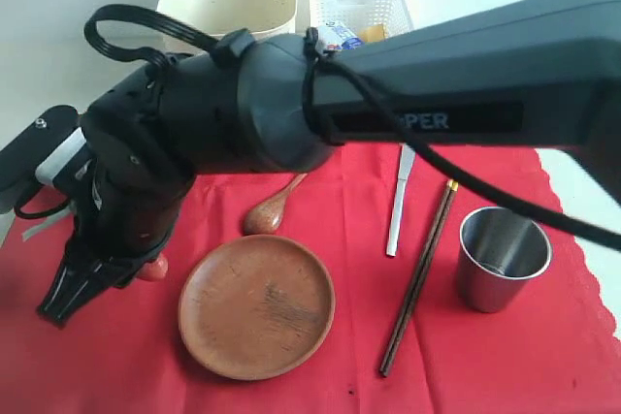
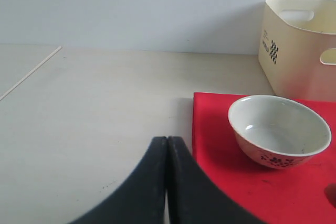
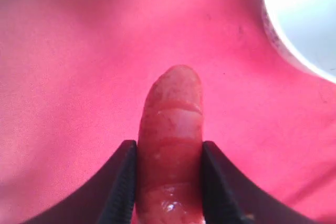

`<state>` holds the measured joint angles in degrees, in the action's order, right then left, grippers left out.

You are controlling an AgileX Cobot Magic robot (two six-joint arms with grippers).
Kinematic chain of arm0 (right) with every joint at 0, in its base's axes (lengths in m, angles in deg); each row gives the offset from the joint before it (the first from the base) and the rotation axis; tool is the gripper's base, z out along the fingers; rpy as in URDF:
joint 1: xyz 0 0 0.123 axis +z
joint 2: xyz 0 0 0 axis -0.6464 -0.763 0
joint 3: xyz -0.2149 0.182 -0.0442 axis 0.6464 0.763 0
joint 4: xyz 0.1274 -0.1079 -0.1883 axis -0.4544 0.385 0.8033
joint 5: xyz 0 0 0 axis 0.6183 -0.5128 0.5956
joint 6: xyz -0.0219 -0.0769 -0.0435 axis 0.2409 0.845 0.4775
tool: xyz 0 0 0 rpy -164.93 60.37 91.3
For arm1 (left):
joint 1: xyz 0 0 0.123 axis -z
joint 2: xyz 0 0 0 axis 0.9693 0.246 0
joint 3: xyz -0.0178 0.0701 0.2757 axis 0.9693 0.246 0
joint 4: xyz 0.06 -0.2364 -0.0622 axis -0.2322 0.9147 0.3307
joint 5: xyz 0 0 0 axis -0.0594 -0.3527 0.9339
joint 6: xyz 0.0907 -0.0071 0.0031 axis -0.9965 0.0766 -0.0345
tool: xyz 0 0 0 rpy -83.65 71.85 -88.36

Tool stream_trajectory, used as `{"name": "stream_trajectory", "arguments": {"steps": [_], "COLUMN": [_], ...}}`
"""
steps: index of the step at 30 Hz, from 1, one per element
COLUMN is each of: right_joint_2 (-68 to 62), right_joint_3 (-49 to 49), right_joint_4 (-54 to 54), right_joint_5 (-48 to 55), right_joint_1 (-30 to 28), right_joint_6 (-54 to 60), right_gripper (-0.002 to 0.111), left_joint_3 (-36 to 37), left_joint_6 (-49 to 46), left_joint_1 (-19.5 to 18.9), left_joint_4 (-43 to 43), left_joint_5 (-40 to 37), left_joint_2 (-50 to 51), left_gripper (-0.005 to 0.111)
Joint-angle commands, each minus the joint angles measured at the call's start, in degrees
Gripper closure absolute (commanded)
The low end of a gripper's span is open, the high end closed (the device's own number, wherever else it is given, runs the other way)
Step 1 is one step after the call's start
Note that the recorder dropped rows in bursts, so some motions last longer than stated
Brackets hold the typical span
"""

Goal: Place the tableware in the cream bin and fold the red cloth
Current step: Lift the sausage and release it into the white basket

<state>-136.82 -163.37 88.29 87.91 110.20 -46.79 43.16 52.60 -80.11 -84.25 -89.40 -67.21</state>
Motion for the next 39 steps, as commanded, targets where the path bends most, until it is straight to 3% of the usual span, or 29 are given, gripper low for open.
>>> {"name": "stream_trajectory", "arguments": {"steps": [1, 9, 39], "right_joint_2": [2.9, 6.8, 6.9], "right_joint_3": [-0.1, -0.1, -0.1], "right_joint_4": [4.0, 9.5, 12.2], "right_joint_5": [0.0, 4.5, 5.9], "right_joint_1": [-0.1, -4.2, -27.2], "right_joint_6": [-2.1, -8.5, -9.4], "right_gripper": [0.108, 0.108, 0.108], "left_joint_3": [0.0, 0.0, 0.0], "left_joint_6": [0.5, 0.5, 0.5], "left_joint_1": [0.3, 0.3, 0.3], "left_joint_4": [0.2, 0.2, 0.2], "left_joint_5": [0.5, 0.5, 0.5], "left_joint_2": [-0.3, -0.3, -0.3], "left_gripper": [0.106, 0.106, 0.106]}}
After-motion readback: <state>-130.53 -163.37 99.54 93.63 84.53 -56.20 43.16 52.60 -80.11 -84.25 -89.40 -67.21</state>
